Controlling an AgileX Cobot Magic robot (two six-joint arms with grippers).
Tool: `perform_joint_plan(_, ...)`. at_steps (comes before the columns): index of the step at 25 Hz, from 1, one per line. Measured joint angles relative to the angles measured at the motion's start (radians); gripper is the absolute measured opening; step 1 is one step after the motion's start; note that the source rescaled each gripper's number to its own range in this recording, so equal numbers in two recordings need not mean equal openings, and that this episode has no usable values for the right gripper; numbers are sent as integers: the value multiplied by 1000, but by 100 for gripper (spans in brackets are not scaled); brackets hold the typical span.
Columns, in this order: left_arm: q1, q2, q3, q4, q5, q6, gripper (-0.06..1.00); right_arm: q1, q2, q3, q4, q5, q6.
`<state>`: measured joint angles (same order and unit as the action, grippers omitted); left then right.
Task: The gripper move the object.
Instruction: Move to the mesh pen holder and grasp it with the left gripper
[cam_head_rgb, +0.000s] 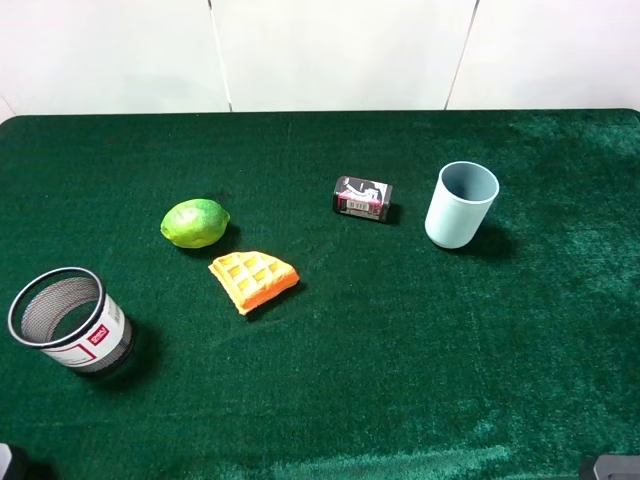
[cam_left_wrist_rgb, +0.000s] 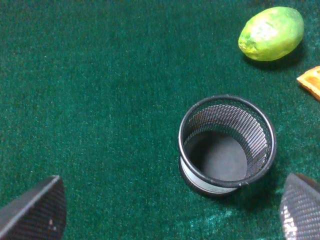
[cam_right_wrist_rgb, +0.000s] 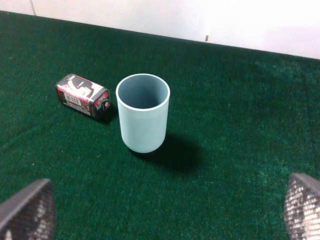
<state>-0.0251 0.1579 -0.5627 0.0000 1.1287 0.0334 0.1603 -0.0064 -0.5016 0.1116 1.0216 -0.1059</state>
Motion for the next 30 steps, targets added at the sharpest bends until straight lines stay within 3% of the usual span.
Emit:
perform_joint_plan(22,0,2,0,0,0,0,74,0,0,0,0,0,0)
perform_joint_plan(30,0,189,-53,0,0,26,74,0,0,0,0,0,0)
